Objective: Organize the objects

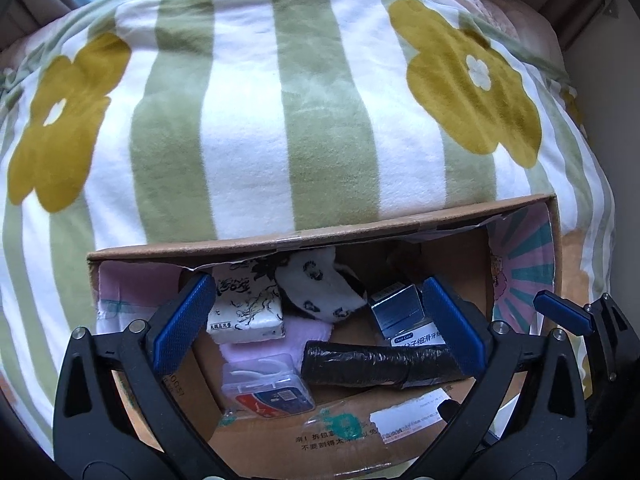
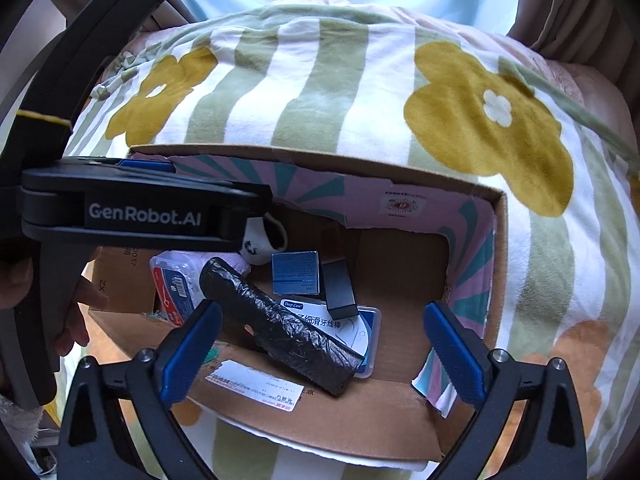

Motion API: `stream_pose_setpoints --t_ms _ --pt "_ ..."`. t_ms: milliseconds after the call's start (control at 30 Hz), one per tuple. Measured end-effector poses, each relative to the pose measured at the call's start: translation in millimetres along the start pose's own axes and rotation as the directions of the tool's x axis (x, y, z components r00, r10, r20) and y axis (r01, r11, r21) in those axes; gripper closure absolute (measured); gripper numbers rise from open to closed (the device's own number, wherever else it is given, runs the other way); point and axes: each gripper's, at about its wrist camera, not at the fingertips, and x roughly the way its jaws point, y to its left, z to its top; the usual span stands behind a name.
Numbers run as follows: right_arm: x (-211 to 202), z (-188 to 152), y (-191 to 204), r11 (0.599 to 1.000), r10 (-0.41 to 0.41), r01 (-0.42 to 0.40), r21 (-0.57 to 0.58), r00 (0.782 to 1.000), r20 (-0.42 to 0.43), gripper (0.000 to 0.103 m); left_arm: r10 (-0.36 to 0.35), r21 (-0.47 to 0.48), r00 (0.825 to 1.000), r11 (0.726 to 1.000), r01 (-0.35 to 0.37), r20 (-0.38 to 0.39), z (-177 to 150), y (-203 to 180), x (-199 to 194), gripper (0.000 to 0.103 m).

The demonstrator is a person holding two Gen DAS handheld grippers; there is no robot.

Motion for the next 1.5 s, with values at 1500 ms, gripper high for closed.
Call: stream_pose_setpoints --t_ms 1500 --pt "-234.6 -126.7 60.7 0.986 -0.096 0.071 0.149 0.981 0.169 0.002 0.055 -0.056 0.943 0.998 -0.039 0.327 -254.9 0.6 -294.7 0.0"
